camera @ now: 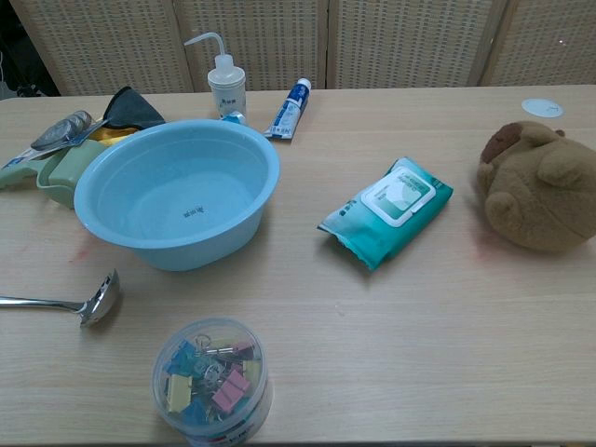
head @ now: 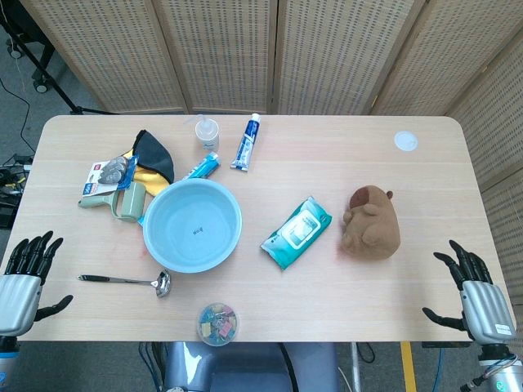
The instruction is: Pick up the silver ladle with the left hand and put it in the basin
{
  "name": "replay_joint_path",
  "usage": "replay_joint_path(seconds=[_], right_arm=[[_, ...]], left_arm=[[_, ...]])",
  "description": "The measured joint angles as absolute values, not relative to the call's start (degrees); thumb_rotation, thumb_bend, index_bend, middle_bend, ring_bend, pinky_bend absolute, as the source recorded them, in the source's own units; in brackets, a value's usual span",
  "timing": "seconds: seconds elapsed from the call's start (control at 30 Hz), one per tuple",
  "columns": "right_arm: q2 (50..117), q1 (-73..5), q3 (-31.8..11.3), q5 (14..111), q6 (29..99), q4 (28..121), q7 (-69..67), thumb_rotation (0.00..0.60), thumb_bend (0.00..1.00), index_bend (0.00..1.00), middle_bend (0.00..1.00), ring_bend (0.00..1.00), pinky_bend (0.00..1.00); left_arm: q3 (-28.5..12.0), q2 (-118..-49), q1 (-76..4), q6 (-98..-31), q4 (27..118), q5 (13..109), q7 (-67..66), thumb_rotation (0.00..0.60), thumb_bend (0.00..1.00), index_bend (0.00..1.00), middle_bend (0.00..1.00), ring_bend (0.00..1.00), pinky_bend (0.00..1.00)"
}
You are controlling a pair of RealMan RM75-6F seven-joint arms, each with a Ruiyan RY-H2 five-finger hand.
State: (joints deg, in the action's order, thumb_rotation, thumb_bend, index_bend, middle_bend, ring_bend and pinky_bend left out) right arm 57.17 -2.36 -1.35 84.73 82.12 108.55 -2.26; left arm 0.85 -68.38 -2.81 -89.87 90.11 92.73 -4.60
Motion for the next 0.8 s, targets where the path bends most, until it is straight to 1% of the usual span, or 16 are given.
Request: replay_joint_path(seconds=[0.43, 0.47, 0.5, 0.53, 0.57, 0.6, 0.63, 0.67, 0.7, 0.77, 0.8], right_arm=[[57.1, -2.3, -1.3, 84.9, 82.2, 108.7, -2.5, 0.6, 0.0, 0.15, 0.0, 0.0, 0.0], [57.1, -2.3, -1.3, 84.9, 82.2, 108.7, -2.5, 0.6, 0.0, 0.15, 0.0, 0.0, 0.0], [57.1, -2.3, -1.3, 84.9, 82.2, 108.8, -2.5, 0.6, 0.0, 0.15, 0.0, 0.0, 0.0], [57.1, -2.3, -1.3, 84.9, 82.2, 108.8, -2.5, 0.6, 0.0, 0.15, 0.0, 0.0, 0.0], [57.1, -2.3, -1.3, 84.8, 82.1, 108.7, -2.5, 0.6, 0.0, 0.15, 0.0, 0.0, 0.0], [57.1, -2.4, -1.3, 84.7, 82.0, 108.7, -2.5, 0.6, 0.0, 0.15, 0.0, 0.0, 0.0], [57.1, -2.4, -1.4, 84.6, 81.9, 108.7, -2.5, 0.6, 0.0, 0.15, 0.0, 0.0, 0.0], [57.1, -2.4, -1.4, 84.5, 81.8, 108.7, -2.6, 0.6, 0.0, 0.15, 0.0, 0.0, 0.0], [57.1, -2.4, -1.4, 84.5, 81.9, 108.7, -2.5, 0.6, 0.0, 0.15, 0.0, 0.0, 0.0], [57.2, -2.4, -1.4, 84.6, 81.9, 108.6, -2.5, 0.6, 0.0, 0.15, 0.0, 0.0, 0.0], [57.2, -2.4, -1.3, 84.6, 81.8, 108.6, -2.5, 0.6, 0.0, 0.15, 0.0, 0.0, 0.0]], left_arm=[[0.8, -68.3, -2.8, -89.8, 90.1, 92.9, -4.4, 0.6, 0.08, 0.0, 0.0, 0.0, 0.0], [0.8, -68.3, -2.9, -89.8, 90.0, 93.0, -4.2, 0.6, 0.08, 0.0, 0.04, 0.01, 0.0], [0.8, -68.3, -3.0, -89.8, 89.9, 93.1, -4.1, 0.6, 0.09, 0.0, 0.12, 0.06, 0.02], [0.7, -68.3, -3.1, -89.6, 89.7, 93.0, -4.0, 0.6, 0.09, 0.0, 0.21, 0.13, 0.06], [0.7, -68.4, -3.2, -89.5, 89.6, 93.0, -3.9, 0.6, 0.09, 0.0, 0.36, 0.26, 0.15], [0.6, -68.4, -3.3, -89.2, 89.4, 93.0, -3.8, 0.6, 0.09, 0.0, 0.52, 0.45, 0.32], [0.6, -68.5, -3.5, -88.9, 89.2, 93.0, -3.6, 0.6, 0.1, 0.0, 0.61, 0.55, 0.44], [0.6, -68.6, -3.7, -88.6, 89.1, 92.9, -3.3, 0.6, 0.09, 0.0, 0.71, 0.68, 0.63], [0.5, -68.7, -3.9, -88.4, 88.8, 92.9, -3.0, 0.6, 0.09, 0.0, 0.78, 0.77, 0.77], [0.2, -69.3, -4.3, -88.1, 88.0, 92.8, -2.3, 0.6, 0.09, 0.0, 0.85, 0.86, 0.91], [0.1, -69.6, -4.5, -87.9, 87.6, 92.8, -2.1, 0.6, 0.09, 0.0, 0.87, 0.88, 0.94]])
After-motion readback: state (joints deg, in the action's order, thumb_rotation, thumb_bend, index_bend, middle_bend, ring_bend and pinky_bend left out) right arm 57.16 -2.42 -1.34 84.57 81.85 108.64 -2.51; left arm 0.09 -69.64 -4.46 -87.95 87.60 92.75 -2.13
